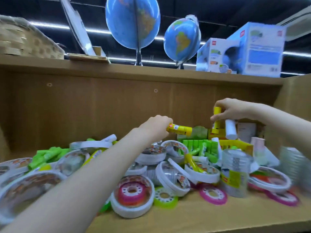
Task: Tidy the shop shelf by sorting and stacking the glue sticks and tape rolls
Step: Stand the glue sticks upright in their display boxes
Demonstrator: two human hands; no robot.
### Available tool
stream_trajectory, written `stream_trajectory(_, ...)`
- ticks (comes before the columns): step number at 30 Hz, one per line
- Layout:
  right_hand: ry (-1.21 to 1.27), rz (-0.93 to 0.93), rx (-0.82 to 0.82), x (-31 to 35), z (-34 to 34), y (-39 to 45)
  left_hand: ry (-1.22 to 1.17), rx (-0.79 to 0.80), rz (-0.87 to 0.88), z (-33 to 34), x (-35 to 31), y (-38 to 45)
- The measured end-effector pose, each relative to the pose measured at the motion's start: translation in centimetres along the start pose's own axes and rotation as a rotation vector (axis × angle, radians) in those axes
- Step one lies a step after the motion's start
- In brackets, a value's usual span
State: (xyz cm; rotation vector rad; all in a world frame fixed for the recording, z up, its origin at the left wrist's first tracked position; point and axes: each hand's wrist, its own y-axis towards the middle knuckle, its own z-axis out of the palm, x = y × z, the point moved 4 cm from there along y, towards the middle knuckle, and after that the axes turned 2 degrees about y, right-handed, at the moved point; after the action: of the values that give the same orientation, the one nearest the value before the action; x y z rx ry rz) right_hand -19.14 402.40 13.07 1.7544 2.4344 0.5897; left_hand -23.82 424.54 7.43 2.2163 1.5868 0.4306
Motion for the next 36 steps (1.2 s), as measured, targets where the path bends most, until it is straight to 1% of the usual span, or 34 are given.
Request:
stream_trajectory(2, -0.042, 0.027, -0.002, -2.9, 0.7, 0.3, -0.019, 0.022, 0.041, 2.0, -2.8, 2.1)
stream_trajectory(4, -0.072, 0.041, 0.009, -4.8, 1.7, 0.7, 0.014, 0.036, 0.072, 4.0, -4.7, 3.8)
stream_trajectory(6, -0.151, 0.047, 0.025, -6.3, 3.3, 1.5, 0.051, 0.041, 0.067, 5.8, -5.6, 5.2)
stream_trajectory(8, -0.222, 0.065, 0.004, -7.7, 5.0, 2.7, 0.075, 0.05, 0.047, 7.4, -6.0, 6.2)
stream_trajectory(11, -0.159, 0.14, -0.011, -9.3, 6.8, 4.5, 0.081, 0.057, 0.038, 8.7, -5.9, 7.2)
stream_trajectory(13, -0.071, 0.204, 0.043, -10.1, 7.3, 4.8, 0.071, 0.047, 0.036, 9.1, -5.6, 7.6)
stream_trajectory(15, -0.057, 0.261, 0.074, -10.8, 7.1, 4.6, 0.076, 0.032, 0.037, 9.3, -5.1, 7.7)
stream_trajectory(18, -0.06, 0.27, 0.046, -11.4, 6.6, 4.0, 0.08, 0.005, 0.03, 9.3, -4.9, 7.7)
stream_trajectory(21, 0.015, 0.248, 0.113, -11.8, 6.6, 3.2, 0.061, -0.009, 0.013, 9.5, -4.9, 7.5)
stream_trajectory(22, 0.045, 0.227, 0.112, -11.9, 6.4, 3.0, 0.044, -0.013, 0.008, 9.5, -5.0, 7.4)
stream_trajectory(24, 0.165, 0.158, 0.022, -11.6, 5.4, 2.4, -0.028, -0.031, -0.004, 9.5, -5.2, 7.4)
stream_trajectory(25, 0.305, 0.114, 0.004, -11.1, 4.9, 1.9, -0.074, -0.045, -0.012, 9.2, -5.4, 7.5)
stream_trajectory(26, 0.472, 0.08, 0.054, -10.4, 4.8, 1.4, -0.13, -0.06, -0.018, 8.9, -5.8, 7.5)
stream_trajectory(27, 0.624, 0.057, 0.158, -9.4, 4.8, 0.7, -0.201, -0.07, -0.019, 8.5, -6.1, 7.7)
stream_trajectory(28, 0.729, 0.043, 0.266, -8.6, 5.1, 0.1, -0.286, -0.082, -0.016, 8.1, -6.4, 7.7)
stream_trajectory(29, 0.806, 0.027, 0.334, -8.1, 5.4, -0.3, -0.367, -0.094, -0.013, 7.9, -6.6, 7.9)
stream_trajectory(30, 0.885, 0.006, 0.341, -7.7, 5.6, -0.5, -0.427, -0.109, -0.008, 7.6, -6.8, 8.0)
stream_trajectory(33, 1.089, -0.038, 0.202, -7.5, 4.9, -0.6, -0.507, -0.114, 0.006, 7.3, -7.4, 8.2)
stream_trajectory(36, 1.251, -0.045, 0.266, -7.3, 4.3, -1.1, -0.525, -0.103, 0.036, 7.2, -8.9, 8.7)
